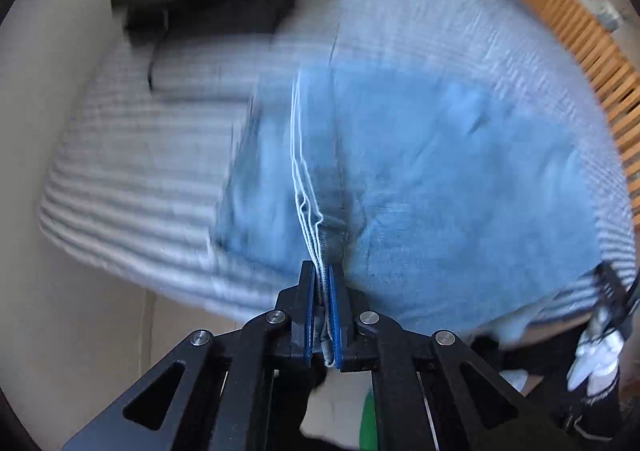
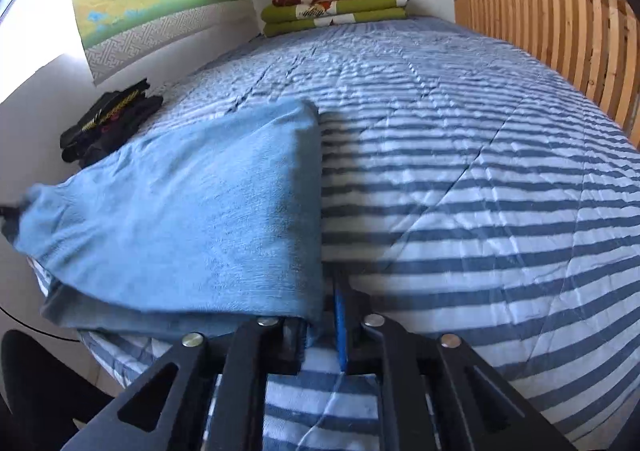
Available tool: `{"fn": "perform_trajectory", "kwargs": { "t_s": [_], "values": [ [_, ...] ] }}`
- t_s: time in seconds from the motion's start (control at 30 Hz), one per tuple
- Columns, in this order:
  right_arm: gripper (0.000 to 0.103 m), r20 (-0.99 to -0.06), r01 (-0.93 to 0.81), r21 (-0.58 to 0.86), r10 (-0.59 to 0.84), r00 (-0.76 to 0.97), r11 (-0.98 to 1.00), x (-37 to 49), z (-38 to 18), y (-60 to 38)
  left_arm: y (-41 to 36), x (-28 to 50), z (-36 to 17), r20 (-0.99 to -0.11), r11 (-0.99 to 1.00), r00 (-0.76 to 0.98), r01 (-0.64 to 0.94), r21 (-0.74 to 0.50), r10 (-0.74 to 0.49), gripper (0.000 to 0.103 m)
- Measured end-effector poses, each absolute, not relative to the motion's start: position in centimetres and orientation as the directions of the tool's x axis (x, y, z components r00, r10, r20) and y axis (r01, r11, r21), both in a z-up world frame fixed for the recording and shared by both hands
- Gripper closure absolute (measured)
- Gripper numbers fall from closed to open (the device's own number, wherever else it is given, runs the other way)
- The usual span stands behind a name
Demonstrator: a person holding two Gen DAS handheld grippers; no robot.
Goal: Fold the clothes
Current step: 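Press the folded jeans edge with the right tool while the left tool straightens it, then grasp the folded jeans edge with the left tool while the right tool holds the opposite edge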
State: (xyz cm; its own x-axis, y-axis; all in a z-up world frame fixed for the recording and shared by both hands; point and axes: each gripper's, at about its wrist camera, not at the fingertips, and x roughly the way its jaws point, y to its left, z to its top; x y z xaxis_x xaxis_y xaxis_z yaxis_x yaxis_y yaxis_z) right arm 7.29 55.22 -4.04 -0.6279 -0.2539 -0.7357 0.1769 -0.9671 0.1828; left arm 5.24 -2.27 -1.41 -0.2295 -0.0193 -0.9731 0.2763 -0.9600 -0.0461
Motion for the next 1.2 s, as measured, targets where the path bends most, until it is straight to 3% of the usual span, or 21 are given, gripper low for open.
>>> {"fn": "perform_trajectory", "kwargs": {
  "t_s": [0.13,0.23,0.3,0.4,0.47,0.5,0.57,0.63,0.67,0.77,0.9,1.0,1.13,1.2],
  "values": [
    [0.098,-0.715,0.179,0.157,-0.237,-0.658,-0.971,8.6,-3.5,55.1,-2.1,5.2,-2.3,-0.967,-0.963,-0.251,0.269,-0.033,-0.037,0.096],
    [0.099,-0.649,0.180,0.165,-0.244,-0.720,-0.970,10.4,-2.1,55.4,-1.7,5.1,-1.8,-0.966,-0.974,-0.249,0.225,0.008,-0.066,0.096],
    [0.099,-0.686,0.186,0.083,-0.192,-0.702,-0.979,9.9,-3.0,54.3,-2.0,5.1,-2.3,-0.972,-0.972,-0.227,0.235,0.007,-0.061,0.096],
    [0.099,-0.724,0.171,0.131,-0.212,-0.656,-0.976,9.2,-3.8,54.7,-1.8,5.3,-1.8,-0.972,-0.975,-0.222,0.220,0.031,-0.081,0.090],
    [0.093,-0.728,0.165,0.110,-0.192,-0.658,-0.980,9.1,-3.7,54.7,-1.8,5.3,-0.5,-0.972,-0.972,-0.212,0.228,0.049,-0.098,0.088],
    [0.083,-0.728,0.149,0.082,-0.161,-0.666,-0.985,9.1,-3.8,54.7,-1.9,5.0,0.7,-0.970,-0.970,-0.216,0.235,0.055,-0.107,0.083],
    [0.083,-0.723,0.156,0.068,-0.157,-0.673,-0.985,9.1,-3.8,54.5,-1.2,3.9,2.8,-0.962,-0.975,-0.250,0.217,0.051,-0.106,0.080],
    [0.097,-0.715,0.179,0.056,-0.164,-0.679,-0.982,9.4,-3.7,54.2,1.5,1.4,5.2,-0.947,-0.986,-0.310,0.163,0.036,-0.086,0.078],
    [0.099,-0.706,0.188,0.011,-0.141,-0.694,-0.982,9.7,-3.5,53.5,3.2,0.1,6.0,-0.940,-0.993,-0.335,0.121,0.017,-0.057,0.078],
    [0.099,-0.649,0.193,-0.101,-0.082,-0.756,-0.976,10.9,-2.4,52.3,11.0,-5.5,6.8,-0.918,-0.998,-0.393,-0.063,-0.024,0.047,0.078],
    [0.099,-0.567,0.189,-0.128,-0.085,-0.819,-0.974,12.0,-0.7,52.3,21.6,-13.1,4.6,-0.906,-0.955,-0.356,-0.262,-0.139,0.229,0.078],
    [0.100,-0.644,0.198,-0.124,-0.073,-0.761,-0.972,11.1,-2.4,52.8,28.6,-17.1,2.2,-0.908,-0.919,-0.306,-0.354,-0.172,0.287,0.078],
    [0.100,-0.659,0.215,-0.117,-0.087,-0.747,-0.970,11.1,-2.9,53.0,32.0,-21.6,-3.0,-0.936,-0.923,-0.213,-0.329,-0.200,0.278,0.078],
    [0.100,-0.651,0.221,-0.132,-0.083,-0.754,-0.966,11.3,-2.9,52.8,33.3,-22.9,-5.3,-0.966,-0.919,-0.233,-0.395,-0.013,0.113,0.095]
  ]
}}
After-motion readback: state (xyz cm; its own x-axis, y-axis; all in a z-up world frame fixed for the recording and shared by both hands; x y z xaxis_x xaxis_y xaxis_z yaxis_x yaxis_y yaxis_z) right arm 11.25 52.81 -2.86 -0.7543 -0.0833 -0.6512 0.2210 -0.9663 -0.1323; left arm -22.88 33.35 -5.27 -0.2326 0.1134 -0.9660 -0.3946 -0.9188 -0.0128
